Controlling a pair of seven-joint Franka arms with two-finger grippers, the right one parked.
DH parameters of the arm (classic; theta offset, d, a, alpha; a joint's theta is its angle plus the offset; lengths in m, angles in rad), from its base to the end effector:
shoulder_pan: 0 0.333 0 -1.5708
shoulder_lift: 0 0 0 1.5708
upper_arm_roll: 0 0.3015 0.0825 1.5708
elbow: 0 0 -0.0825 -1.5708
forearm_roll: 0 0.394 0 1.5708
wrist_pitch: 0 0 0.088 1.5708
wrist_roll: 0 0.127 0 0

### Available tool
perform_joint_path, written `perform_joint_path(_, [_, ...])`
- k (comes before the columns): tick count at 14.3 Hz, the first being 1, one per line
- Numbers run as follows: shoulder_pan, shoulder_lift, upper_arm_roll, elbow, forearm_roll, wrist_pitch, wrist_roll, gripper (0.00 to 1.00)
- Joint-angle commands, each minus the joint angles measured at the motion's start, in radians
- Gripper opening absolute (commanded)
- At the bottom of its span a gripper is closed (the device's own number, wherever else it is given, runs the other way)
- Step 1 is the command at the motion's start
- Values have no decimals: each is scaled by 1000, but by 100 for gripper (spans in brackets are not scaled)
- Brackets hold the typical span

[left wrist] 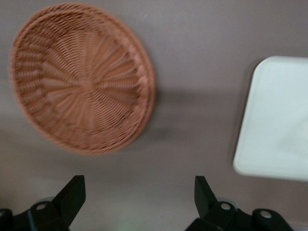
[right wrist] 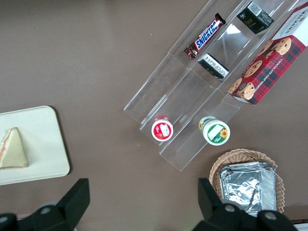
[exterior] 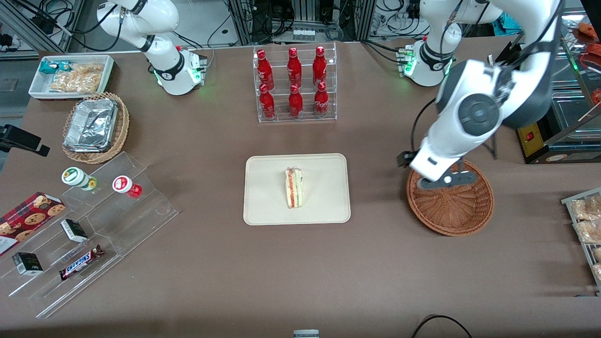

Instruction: Place sandwich from basket to tray

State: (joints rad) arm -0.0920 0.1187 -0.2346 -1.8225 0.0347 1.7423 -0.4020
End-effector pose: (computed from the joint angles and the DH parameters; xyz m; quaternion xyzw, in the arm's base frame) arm 0.5475 -0.1780 0.4168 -0.9947 -0.0323 0.0901 0.0375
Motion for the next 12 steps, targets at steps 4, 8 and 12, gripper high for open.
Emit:
perform_joint_path(4, [41,-154,102,-18,-24,-93,311,100])
perform_joint_path(8, [41,-155,172,83,-16,-145,387,100])
perform_joint_path(12, [41,-154,207,124,-24,-147,385,100])
